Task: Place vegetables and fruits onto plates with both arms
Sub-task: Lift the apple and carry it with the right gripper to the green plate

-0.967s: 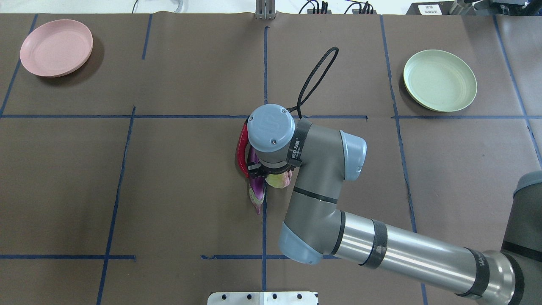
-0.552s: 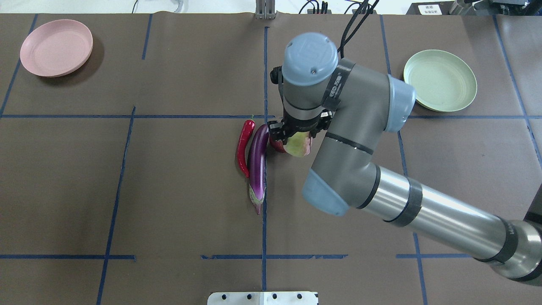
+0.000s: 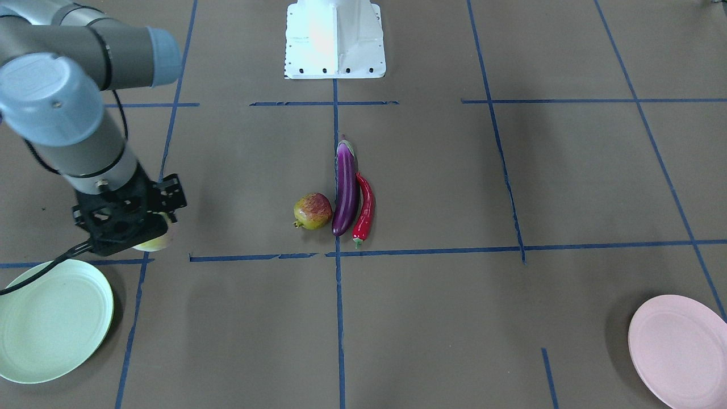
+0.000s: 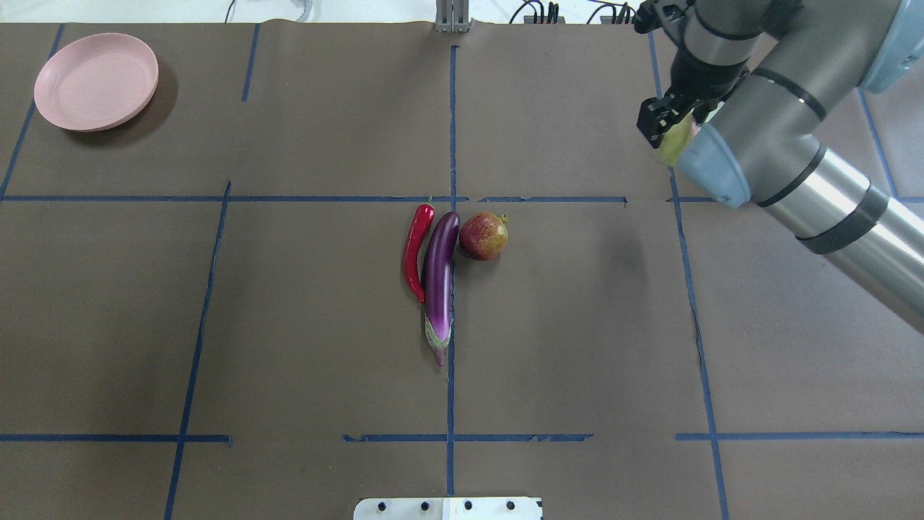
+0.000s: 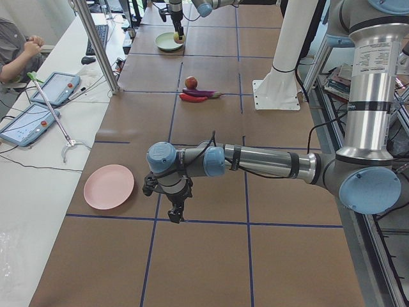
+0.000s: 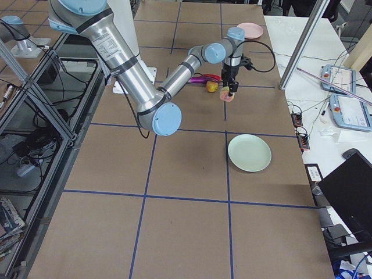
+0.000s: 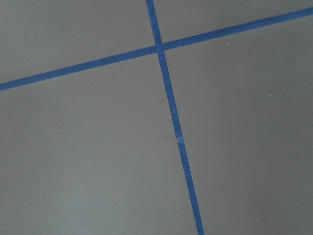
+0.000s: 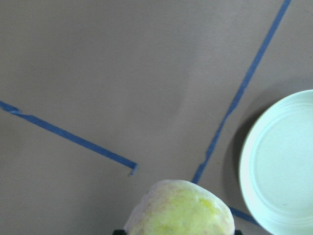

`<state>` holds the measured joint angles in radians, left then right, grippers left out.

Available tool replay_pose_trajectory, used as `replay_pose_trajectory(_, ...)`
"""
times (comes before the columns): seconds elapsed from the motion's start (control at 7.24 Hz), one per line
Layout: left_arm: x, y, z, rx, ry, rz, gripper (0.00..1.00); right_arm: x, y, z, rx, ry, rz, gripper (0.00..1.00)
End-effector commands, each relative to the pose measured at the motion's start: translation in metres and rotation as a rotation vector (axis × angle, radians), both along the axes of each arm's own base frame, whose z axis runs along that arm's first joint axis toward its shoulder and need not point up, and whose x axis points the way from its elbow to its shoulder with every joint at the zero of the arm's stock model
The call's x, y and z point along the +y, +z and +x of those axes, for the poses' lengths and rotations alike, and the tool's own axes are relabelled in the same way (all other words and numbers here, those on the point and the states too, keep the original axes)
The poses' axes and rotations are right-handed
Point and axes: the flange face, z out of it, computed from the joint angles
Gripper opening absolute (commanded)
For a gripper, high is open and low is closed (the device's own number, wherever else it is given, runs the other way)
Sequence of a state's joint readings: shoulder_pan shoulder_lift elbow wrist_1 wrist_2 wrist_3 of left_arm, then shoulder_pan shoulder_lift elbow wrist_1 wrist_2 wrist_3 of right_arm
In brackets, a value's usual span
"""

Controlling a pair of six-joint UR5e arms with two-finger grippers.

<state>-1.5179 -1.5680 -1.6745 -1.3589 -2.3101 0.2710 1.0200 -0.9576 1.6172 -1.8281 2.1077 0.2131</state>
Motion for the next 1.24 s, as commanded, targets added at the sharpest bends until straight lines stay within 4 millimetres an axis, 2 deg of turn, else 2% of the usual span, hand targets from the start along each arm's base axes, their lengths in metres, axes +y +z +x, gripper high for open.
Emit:
replay_pose_trajectory(0.0, -0.001, -0.002, 0.000, 0.000, 0.001, 0.004, 1.00, -0.047, 0.119, 0.078, -0.091, -0.012, -0.002, 0.06)
replay_pose_trajectory(0.14, -0.001, -0.003, 0.001, 0.002, 0.001, 0.007, 1.00, -0.064, 0.180, 0.096, -0.134, 0.013, -0.061, 0.06)
replay_pose_trajectory(0.28, -0.001, -0.005, 0.000, 0.002, -0.002, 0.009, 1.00, -0.068, 0.215, 0.096, -0.127, 0.025, -0.101, 0.07)
replay_pose_trajectory(0.55, -0.001, -0.007, 0.001, 0.008, -0.001, 0.012, 1.00, -0.067, 0.216, 0.087, -0.131, 0.108, -0.165, 0.08)
replay_pose_trajectory(0.69, -0.001, -0.007, 0.003, 0.029, -0.002, 0.009, 1.00, -0.065, 0.224, 0.086, -0.134, 0.112, -0.156, 0.14)
replay_pose_trajectory(0.83, -0.001, -0.009, 0.004, 0.046, -0.005, 0.008, 1.00, -0.060, 0.236, 0.087, -0.129, 0.109, -0.161, 0.38)
replay_pose_trajectory(1.1, -0.001, -0.008, 0.004, 0.046, -0.005, 0.007, 1.00, -0.055, 0.246, 0.085, -0.127, 0.108, -0.160, 1.00)
